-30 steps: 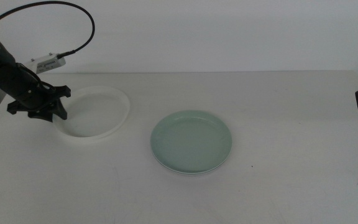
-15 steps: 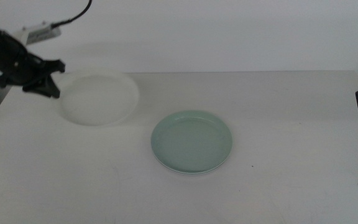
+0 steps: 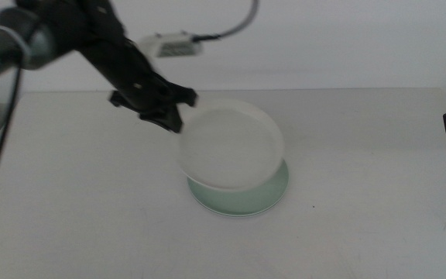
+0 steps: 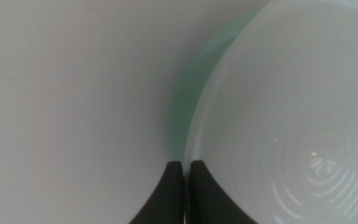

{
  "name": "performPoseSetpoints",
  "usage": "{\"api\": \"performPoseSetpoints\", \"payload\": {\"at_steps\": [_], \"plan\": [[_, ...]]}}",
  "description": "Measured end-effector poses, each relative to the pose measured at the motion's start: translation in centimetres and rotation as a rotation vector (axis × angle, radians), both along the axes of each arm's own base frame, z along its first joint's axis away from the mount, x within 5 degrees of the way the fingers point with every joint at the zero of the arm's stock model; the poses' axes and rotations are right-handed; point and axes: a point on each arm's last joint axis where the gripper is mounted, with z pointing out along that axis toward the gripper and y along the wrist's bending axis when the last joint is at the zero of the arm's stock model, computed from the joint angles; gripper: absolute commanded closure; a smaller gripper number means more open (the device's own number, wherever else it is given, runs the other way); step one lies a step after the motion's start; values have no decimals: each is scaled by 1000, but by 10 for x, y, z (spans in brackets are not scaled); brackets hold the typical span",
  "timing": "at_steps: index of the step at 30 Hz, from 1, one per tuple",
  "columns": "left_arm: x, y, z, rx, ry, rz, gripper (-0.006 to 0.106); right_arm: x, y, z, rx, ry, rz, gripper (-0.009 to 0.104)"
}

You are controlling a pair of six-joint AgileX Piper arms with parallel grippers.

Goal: Stack the three bowls on top of each other.

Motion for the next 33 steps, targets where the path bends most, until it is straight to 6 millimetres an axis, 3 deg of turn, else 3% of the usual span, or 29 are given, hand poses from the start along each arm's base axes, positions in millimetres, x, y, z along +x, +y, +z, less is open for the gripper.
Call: {"api": "performPoseSetpoints", "payload": {"at_steps": [5,9,12,15,20,21,25,33], "plan": [[-2,-24,-20,22,41,-18,100,0,0,0,0,0,0,48],[1,-30,-38,33,75,-13,100,0,0,0,-1,0,0,48],[4,-32,-50,39,90,-9,93,0,0,0,0,0,0,48],[7,-32,-56,46,90,-7,69,0,0,0,0,0,0,48],[7,-33,-53,46,80,-16,0,0,0,0,0,0,0,48],[8,-33,-50,47,75,-20,-5,0,0,0,0,0,0,48],[6,-32,-24,51,53,-51,-4,0,0,0,-1,1,0,48],[-13,-17,88,42,-146,-83,-4,0,0,0,-1,1,0,48]]}}
